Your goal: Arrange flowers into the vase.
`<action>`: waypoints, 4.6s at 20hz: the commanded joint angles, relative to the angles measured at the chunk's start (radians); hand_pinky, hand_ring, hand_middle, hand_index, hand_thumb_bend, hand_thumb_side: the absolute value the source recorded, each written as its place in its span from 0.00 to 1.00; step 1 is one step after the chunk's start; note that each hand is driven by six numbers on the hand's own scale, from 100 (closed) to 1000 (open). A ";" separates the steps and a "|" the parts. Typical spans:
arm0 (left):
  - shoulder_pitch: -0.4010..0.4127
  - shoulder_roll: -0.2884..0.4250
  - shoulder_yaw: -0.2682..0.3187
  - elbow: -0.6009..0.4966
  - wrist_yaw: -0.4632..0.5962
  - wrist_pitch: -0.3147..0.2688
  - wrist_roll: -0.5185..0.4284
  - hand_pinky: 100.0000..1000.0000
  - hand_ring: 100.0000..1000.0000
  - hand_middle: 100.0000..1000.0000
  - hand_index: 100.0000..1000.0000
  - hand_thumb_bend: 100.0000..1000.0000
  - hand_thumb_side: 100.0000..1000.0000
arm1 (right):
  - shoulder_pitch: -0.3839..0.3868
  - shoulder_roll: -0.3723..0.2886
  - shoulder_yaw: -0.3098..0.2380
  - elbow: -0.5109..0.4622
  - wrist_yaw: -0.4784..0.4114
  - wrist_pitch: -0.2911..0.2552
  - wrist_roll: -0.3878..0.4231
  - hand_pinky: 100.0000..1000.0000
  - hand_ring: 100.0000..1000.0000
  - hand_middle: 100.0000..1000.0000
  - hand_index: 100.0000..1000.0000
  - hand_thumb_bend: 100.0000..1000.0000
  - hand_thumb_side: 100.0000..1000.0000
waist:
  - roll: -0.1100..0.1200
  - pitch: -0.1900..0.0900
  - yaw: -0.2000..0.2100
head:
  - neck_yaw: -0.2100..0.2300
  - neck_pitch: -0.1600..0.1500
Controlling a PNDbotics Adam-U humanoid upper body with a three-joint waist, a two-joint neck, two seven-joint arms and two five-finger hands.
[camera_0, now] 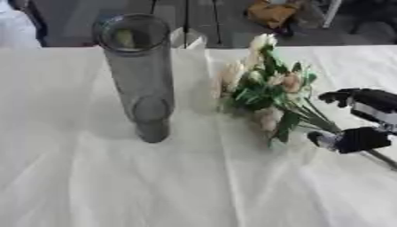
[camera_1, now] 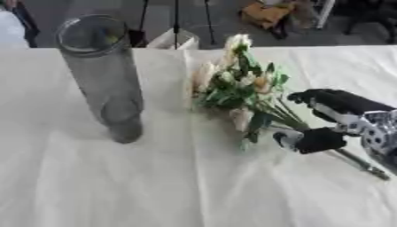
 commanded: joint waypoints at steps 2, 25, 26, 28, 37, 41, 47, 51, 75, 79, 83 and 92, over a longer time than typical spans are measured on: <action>-0.016 0.018 0.000 -0.016 0.006 0.000 -0.004 0.75 0.85 0.86 0.94 0.00 1.00 | -0.022 -0.030 0.003 0.006 0.044 0.009 -0.002 0.78 0.88 0.89 1.00 0.24 0.57 | 0.002 0.001 0.006 | -0.007 -0.008; -0.020 0.008 -0.004 -0.016 0.017 -0.002 -0.018 0.75 0.85 0.86 0.94 0.00 0.99 | -0.057 0.000 0.031 0.161 0.160 -0.036 -0.029 0.78 0.87 0.89 0.98 0.18 0.53 | 0.007 0.022 0.017 | -0.026 -0.024; -0.020 0.008 -0.004 -0.016 0.017 -0.002 -0.018 0.75 0.85 0.86 0.94 0.00 0.99 | -0.057 0.000 0.028 0.169 0.163 -0.037 -0.029 0.78 0.87 0.89 0.98 0.18 0.53 | 0.007 0.022 0.016 | -0.026 -0.026; -0.020 0.007 -0.004 -0.016 0.017 -0.001 -0.018 0.75 0.85 0.86 0.94 0.00 0.99 | -0.058 0.002 0.026 0.187 0.168 -0.040 -0.029 0.78 0.87 0.89 0.98 0.17 0.53 | 0.007 0.023 0.016 | -0.029 -0.029; -0.020 0.005 -0.005 -0.016 0.017 -0.003 -0.020 0.74 0.85 0.86 0.94 0.00 0.99 | -0.068 0.010 0.033 0.246 0.175 -0.052 -0.053 0.74 0.83 0.85 0.95 0.14 0.54 | 0.009 0.027 0.017 | -0.033 -0.034; -0.020 0.002 -0.005 -0.016 0.017 -0.003 -0.019 0.75 0.85 0.86 0.94 0.00 0.99 | -0.074 0.016 0.041 0.265 0.164 -0.059 -0.069 0.72 0.81 0.82 0.94 0.13 0.52 | 0.009 0.030 0.019 | -0.033 -0.035; -0.019 -0.001 -0.004 -0.016 0.016 -0.004 -0.019 0.75 0.85 0.86 0.94 0.00 0.99 | -0.084 0.022 0.054 0.295 0.171 -0.079 -0.076 0.72 0.82 0.83 0.93 0.15 0.50 | 0.010 0.035 0.025 | -0.033 -0.039; -0.020 -0.003 -0.006 -0.016 0.017 -0.003 -0.020 0.75 0.85 0.86 0.94 0.00 0.99 | -0.100 0.030 0.063 0.324 0.183 -0.091 -0.077 0.73 0.82 0.84 0.94 0.15 0.49 | 0.010 0.039 0.027 | -0.036 -0.043; -0.021 -0.011 -0.012 -0.016 0.020 0.001 -0.038 0.75 0.85 0.86 0.94 0.00 1.00 | -0.113 0.046 0.071 0.301 0.098 -0.131 -0.186 0.33 0.39 0.41 0.59 0.00 0.37 | 0.010 0.051 0.032 | -0.039 -0.049; -0.023 -0.010 -0.013 -0.016 0.021 0.001 -0.044 0.75 0.85 0.86 0.94 0.00 1.00 | -0.124 0.047 0.074 0.324 0.074 -0.125 -0.192 0.31 0.37 0.38 0.56 0.00 0.32 | 0.009 0.051 0.037 | -0.040 -0.052; -0.022 -0.011 -0.013 -0.016 0.022 0.002 -0.046 0.75 0.85 0.86 0.94 0.00 1.00 | -0.133 0.049 0.082 0.339 0.068 -0.125 -0.202 0.32 0.37 0.37 0.55 0.00 0.30 | 0.009 0.053 0.039 | -0.042 -0.055; -0.023 -0.015 -0.014 -0.016 0.024 0.002 -0.049 0.75 0.85 0.86 0.94 0.00 1.00 | -0.159 0.067 0.089 0.391 0.056 -0.133 -0.245 0.08 0.10 0.09 0.22 0.00 0.41 | 0.009 0.058 0.041 | -0.046 -0.063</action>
